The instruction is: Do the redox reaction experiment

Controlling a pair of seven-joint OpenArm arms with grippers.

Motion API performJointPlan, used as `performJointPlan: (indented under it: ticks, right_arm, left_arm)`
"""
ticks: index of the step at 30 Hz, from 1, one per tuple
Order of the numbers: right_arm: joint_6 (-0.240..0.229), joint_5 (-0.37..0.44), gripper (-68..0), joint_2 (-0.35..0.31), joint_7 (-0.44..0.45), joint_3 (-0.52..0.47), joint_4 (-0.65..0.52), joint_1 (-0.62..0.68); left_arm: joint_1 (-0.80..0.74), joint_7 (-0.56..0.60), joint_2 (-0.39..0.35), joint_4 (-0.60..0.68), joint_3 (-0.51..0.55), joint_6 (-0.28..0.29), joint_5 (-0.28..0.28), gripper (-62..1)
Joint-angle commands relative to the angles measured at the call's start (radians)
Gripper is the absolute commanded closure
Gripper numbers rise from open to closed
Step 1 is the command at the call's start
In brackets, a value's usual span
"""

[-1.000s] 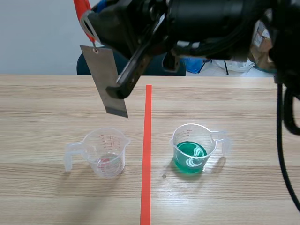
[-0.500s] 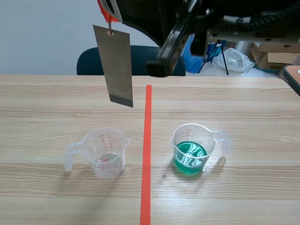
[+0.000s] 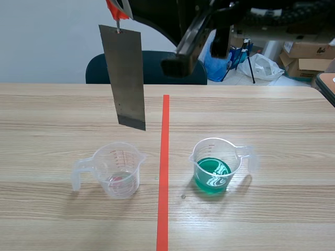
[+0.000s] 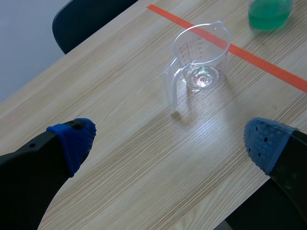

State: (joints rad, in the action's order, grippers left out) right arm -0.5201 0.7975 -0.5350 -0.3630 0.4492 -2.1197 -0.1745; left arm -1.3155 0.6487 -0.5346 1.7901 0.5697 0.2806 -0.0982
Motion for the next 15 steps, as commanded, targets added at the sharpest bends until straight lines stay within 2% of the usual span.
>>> performJointPlan:
  ticks: [1, 15]
  right_arm:
    - [0.003, 0.012, -0.7, 0.021, -0.006, 0.002, 0.0, -0.025]
    - [0.003, 0.019, -0.7, 0.031, -0.023, 0.002, 0.0, -0.025]
  left_arm:
    - [-0.001, 0.017, 0.005, 0.011, -0.006, -0.005, -0.013, -62.3]
    - [-0.001, 0.018, 0.005, 0.011, -0.006, -0.005, -0.013, -62.3]
